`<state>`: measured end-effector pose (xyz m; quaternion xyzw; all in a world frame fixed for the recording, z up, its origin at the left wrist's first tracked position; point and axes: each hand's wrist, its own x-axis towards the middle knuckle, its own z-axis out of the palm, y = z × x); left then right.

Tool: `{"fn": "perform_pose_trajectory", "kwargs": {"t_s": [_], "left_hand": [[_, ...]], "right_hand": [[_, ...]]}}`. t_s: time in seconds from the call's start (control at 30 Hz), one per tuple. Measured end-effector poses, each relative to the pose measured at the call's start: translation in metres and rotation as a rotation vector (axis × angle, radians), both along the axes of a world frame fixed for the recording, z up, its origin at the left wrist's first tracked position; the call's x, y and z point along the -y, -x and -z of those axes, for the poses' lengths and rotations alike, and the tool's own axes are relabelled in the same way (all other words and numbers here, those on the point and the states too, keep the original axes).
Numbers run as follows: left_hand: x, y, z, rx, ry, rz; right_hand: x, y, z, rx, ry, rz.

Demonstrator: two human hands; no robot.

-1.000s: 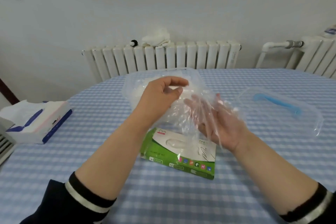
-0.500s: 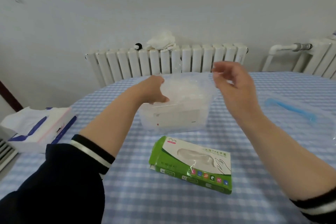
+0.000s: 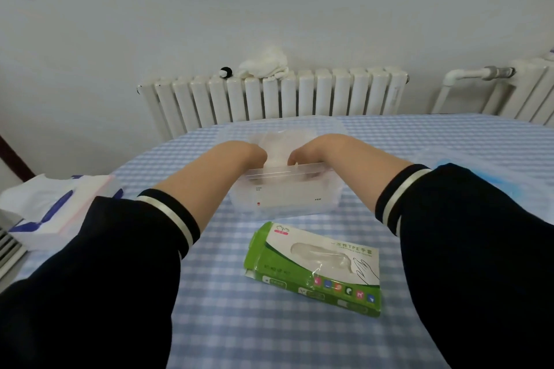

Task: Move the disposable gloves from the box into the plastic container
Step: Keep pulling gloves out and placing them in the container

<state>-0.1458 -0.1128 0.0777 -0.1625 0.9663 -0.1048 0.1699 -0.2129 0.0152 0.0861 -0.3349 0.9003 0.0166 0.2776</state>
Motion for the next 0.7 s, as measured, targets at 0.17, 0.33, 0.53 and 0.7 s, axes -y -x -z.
{"fn": "perform_pose_trajectory", "kwargs": {"t_s": [0.17,0.33,0.53,0.7], "left_hand": [[0.001,-0.005,-0.006,-0.1,0.045,-0.063],[0.004,-0.013,-0.017,-0.061,0.16,0.104],[0.011,-0.042,-0.033,-0.428,0.061,0.139],[-0.001,-0.075,-0.011,-1.05,0.058,0.409]], "right_hand": [[-0.014,0.003,-0.008,-0.099,0.07,-0.041],[-0.034,0.009,-0.015,-0.279,0.358,0.049],[-0.078,-0.021,-0.015,-0.411,0.848,0.189],[-0.106,-0.061,0.002,0.063,0.906,0.083]]}}
